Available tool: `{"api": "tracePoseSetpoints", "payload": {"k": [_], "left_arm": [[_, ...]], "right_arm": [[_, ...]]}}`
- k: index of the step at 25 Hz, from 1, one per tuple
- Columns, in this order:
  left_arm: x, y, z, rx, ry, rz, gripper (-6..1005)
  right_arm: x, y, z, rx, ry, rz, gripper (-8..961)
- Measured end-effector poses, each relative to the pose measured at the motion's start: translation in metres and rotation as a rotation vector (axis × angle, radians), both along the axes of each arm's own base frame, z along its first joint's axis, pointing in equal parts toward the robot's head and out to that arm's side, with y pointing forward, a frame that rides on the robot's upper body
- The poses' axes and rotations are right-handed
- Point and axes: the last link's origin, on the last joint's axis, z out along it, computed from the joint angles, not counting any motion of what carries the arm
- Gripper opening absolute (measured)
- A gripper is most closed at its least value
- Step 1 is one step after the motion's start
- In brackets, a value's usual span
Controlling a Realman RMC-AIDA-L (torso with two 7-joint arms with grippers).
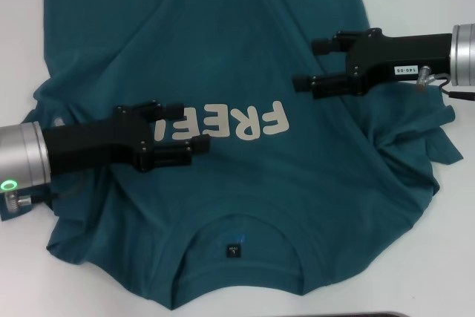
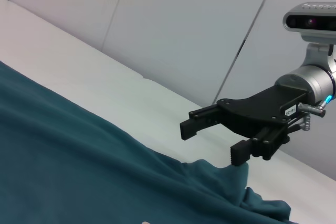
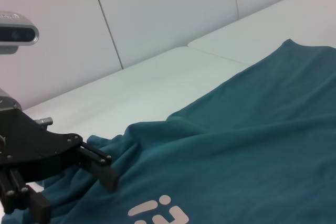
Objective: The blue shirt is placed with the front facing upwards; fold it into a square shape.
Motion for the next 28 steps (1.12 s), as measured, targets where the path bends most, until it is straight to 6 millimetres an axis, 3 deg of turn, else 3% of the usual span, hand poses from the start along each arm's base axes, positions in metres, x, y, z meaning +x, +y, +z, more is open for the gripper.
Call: {"api": "tracePoseSetpoints", "payload": {"k": [18,28], "left_arm": [[-0.001,0.003,0.001,-0.003,-0.007,0.037,867],[-0.014,0.008,0.021,-0.030,-0.043,0.221,856]], "right_arm": [[-0.001,0.003,0.000,0.012,-0.004,-0.002,927],[-0.003,0.007,0.002,0.025,-0.010,0.003,927]]}}
